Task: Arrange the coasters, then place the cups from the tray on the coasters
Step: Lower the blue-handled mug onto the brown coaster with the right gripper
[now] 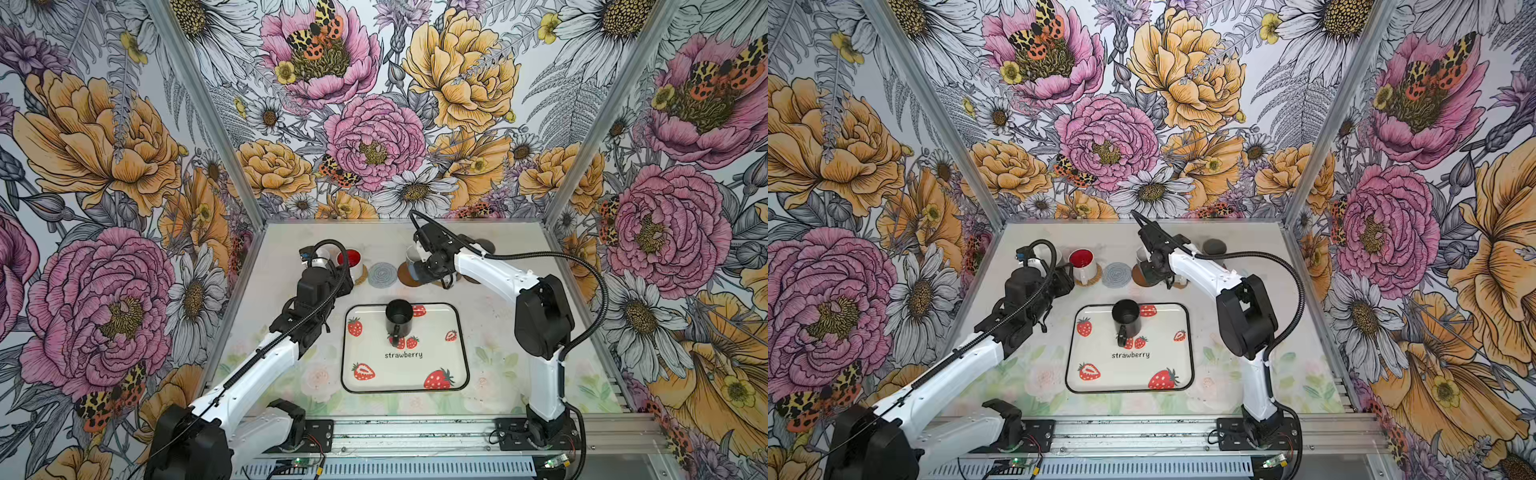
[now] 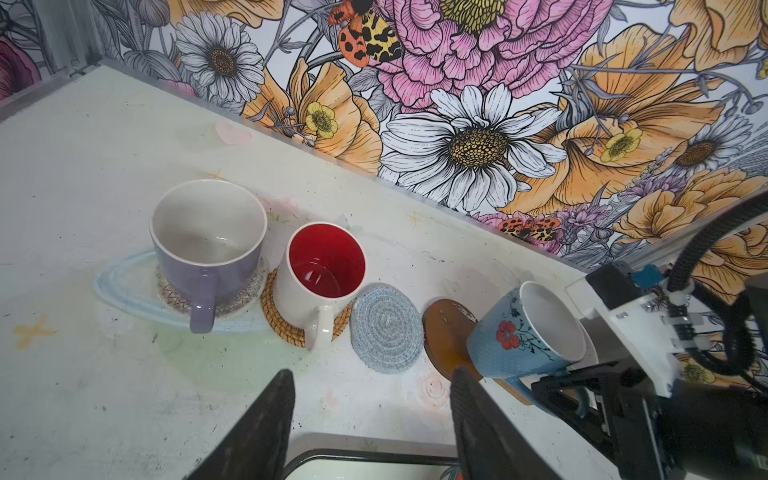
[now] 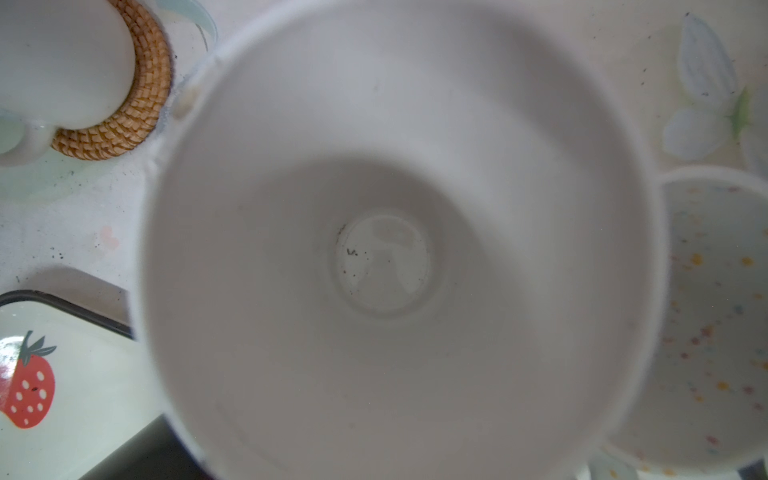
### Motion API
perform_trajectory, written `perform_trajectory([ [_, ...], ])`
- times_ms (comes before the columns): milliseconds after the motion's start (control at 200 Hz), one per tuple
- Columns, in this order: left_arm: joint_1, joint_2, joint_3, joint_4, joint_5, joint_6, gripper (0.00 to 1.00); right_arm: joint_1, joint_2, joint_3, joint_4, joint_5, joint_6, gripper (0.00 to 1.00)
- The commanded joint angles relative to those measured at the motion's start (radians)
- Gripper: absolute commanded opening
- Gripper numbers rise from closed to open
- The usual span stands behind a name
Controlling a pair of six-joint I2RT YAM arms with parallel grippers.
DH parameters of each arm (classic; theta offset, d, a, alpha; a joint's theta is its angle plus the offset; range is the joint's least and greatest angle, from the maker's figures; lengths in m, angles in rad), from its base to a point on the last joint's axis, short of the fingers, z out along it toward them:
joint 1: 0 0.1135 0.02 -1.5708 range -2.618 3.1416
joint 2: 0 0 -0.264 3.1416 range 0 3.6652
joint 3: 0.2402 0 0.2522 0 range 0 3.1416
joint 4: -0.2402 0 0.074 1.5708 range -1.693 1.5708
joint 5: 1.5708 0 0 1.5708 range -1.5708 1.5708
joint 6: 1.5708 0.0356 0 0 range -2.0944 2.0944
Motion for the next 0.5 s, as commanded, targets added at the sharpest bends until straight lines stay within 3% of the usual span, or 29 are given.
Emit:
perform_trajectory([
  [0,0.010,0.005,0.026,0.026,0.021,0.022,0.61,-0.006,0.009,0.060,0.050,-0.011,-0.013,0.00],
  [495,0.016,0.017,0.026,0.027,0.025,0.025,0.61,-0.013,0.051,0.085,0.050,-0.014,-0.011,0.00],
])
